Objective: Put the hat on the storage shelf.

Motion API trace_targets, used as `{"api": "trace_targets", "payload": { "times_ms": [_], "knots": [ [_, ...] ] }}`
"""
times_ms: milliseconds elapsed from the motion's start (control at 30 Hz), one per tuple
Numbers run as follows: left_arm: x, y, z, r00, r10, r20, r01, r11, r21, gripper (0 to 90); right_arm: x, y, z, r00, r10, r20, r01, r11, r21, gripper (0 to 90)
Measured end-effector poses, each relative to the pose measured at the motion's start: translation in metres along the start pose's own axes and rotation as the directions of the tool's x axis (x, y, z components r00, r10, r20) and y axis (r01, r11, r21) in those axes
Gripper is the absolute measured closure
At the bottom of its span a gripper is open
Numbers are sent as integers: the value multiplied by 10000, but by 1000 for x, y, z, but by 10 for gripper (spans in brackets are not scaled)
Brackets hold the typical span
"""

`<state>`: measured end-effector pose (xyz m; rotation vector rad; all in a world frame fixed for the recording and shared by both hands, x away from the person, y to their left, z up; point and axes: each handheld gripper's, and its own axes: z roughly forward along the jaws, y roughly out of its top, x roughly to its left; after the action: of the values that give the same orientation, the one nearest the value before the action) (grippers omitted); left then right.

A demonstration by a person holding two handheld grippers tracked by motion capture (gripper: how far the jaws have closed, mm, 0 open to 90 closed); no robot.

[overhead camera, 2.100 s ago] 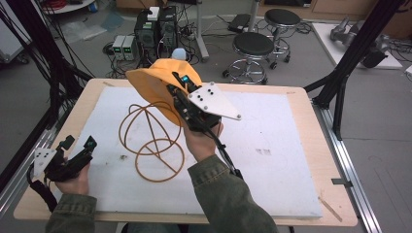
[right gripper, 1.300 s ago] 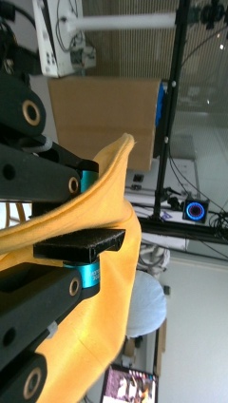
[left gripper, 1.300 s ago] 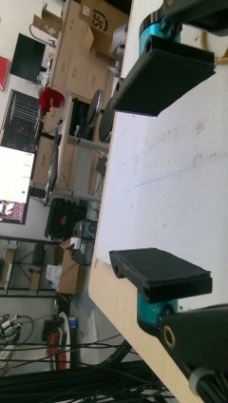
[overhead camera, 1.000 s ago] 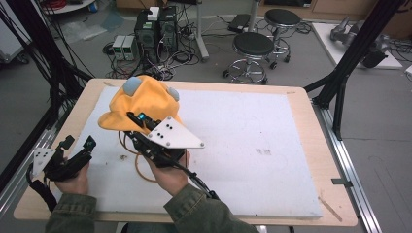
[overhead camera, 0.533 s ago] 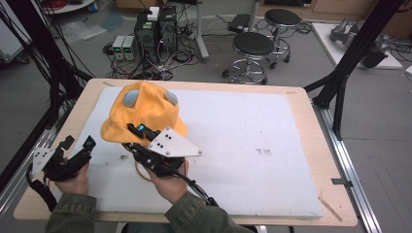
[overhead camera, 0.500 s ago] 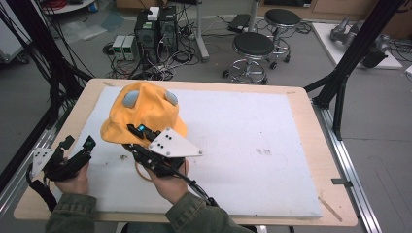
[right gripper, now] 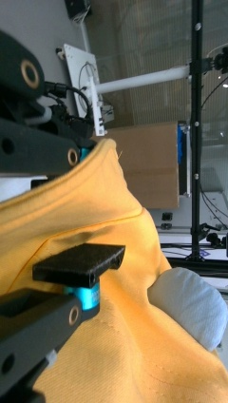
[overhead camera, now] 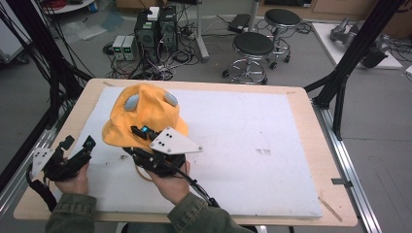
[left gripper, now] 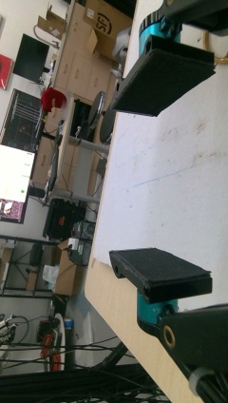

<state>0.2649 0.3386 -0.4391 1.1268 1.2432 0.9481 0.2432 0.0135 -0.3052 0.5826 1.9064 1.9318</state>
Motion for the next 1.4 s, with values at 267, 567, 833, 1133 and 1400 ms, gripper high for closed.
{"api": "trace_targets", "payload": {
  "times_ms": [267,567,833,1133,1400],
  "knots": [
    [1,0,0,10000,-45,-51,45,10000,-16,248,-1,2,-4,9989,-432,163,429,9989,178,392],
    [3,0,0,9998,-136,-133,135,9999,-38,247,14,3,-10,9865,-1560,-495,1571,9874,210,182],
    [3,0,0,9998,-143,-141,142,9999,-59,248,11,9,-18,9898,-1345,-478,1337,9908,-194,181],
    [3,0,0,9998,-138,-133,137,9999,-54,248,-6,16,-27,9968,-797,0,797,9960,-400,149],
    [2,0,0,9998,-133,-139,132,9999,-65,247,-22,29,-45,9971,-466,607,513,9956,-780,121]
  ]
}}
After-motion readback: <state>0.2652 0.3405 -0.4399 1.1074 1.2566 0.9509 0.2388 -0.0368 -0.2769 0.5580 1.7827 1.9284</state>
